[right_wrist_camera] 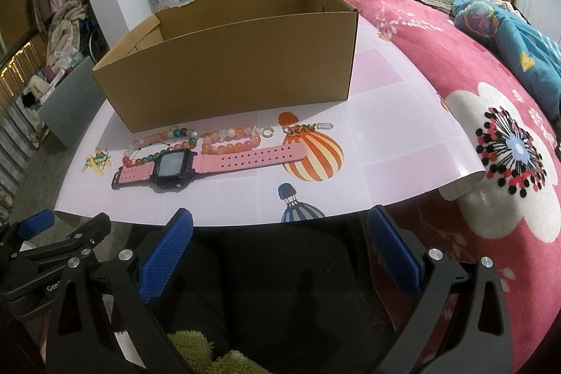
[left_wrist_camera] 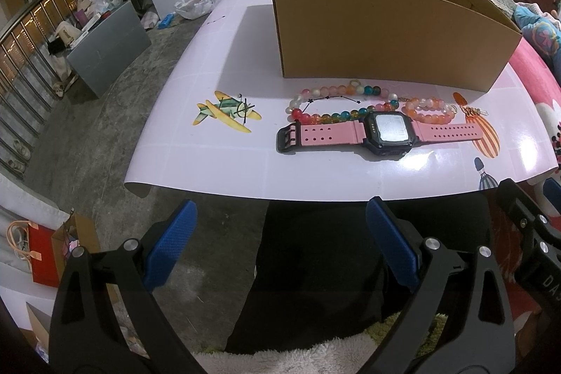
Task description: Organize jewelry
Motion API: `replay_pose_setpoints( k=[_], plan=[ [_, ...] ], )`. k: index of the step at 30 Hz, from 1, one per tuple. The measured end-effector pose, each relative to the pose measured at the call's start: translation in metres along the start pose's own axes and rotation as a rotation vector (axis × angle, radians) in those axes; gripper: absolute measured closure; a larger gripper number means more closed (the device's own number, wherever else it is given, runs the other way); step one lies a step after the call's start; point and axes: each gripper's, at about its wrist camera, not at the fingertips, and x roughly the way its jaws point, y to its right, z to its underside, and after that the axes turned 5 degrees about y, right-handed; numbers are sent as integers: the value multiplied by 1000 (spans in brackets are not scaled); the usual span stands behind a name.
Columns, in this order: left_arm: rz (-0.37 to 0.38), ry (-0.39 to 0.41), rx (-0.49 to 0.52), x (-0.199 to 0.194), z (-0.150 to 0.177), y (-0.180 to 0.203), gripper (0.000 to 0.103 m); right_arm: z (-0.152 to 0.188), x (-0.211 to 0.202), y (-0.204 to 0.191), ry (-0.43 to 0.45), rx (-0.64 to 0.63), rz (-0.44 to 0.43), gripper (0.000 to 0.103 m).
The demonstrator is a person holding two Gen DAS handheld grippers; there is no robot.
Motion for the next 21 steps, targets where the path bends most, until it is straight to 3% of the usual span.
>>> replay_pose_setpoints(
  k=[21],
  plan=[
    [-4,1,-2,-2,-1,-2,9,-2,0,-1,4,-1,1,6]
  ],
)
